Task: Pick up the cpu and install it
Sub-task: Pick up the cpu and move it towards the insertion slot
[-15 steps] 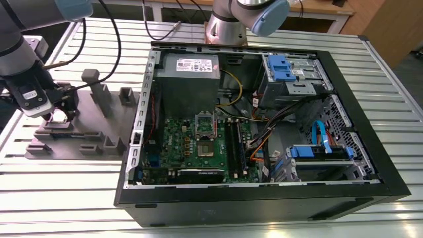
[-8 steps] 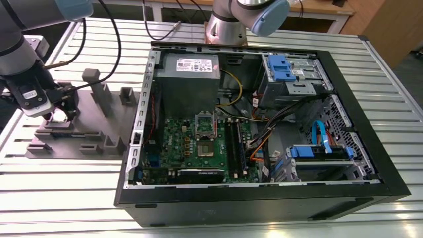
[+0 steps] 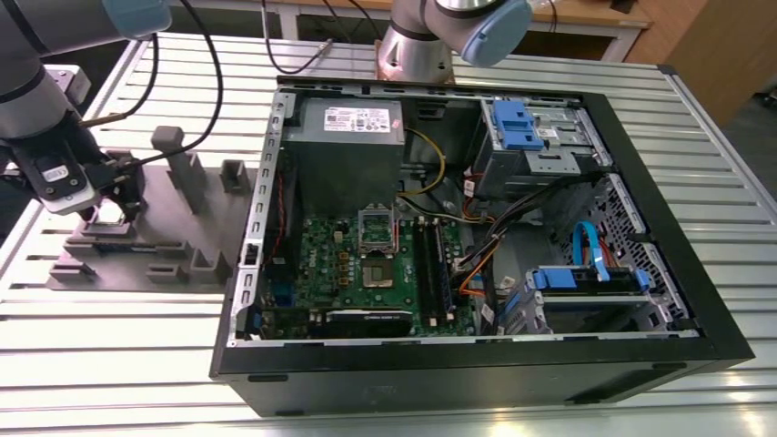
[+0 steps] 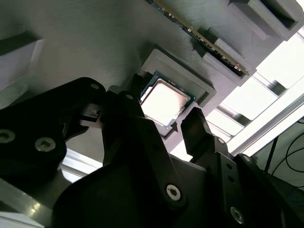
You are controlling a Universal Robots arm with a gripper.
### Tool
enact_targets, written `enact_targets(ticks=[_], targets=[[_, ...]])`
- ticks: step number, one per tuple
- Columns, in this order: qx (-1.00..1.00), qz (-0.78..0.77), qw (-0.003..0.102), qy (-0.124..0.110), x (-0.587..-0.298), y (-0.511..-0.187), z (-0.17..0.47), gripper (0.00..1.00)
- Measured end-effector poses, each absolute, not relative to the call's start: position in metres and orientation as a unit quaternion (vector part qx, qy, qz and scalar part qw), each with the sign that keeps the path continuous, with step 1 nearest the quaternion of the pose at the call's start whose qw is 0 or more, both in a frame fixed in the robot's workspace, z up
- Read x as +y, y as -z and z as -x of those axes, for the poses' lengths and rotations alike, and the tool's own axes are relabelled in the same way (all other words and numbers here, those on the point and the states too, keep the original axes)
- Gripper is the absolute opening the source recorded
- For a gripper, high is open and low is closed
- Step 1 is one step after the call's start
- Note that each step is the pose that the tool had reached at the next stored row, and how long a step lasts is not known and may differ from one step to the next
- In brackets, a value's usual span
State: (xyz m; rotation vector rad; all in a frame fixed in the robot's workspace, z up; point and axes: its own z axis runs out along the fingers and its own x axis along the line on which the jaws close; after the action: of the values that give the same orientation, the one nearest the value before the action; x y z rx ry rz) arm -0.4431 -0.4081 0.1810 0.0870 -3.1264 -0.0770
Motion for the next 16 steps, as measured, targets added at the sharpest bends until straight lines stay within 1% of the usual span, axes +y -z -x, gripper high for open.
enact_targets(ticks=[3,4,16], targets=[[-0.999,-0.027,0.006,0.025,-0.4081,-0.1810,0.4430,0.61],[-0.999,-0.026,0.006,0.025,-0.4079,-0.1809,0.4430,0.67],[-1.000,-0.006,0.006,0.025,-0.4069,-0.1804,0.4403,0.67]])
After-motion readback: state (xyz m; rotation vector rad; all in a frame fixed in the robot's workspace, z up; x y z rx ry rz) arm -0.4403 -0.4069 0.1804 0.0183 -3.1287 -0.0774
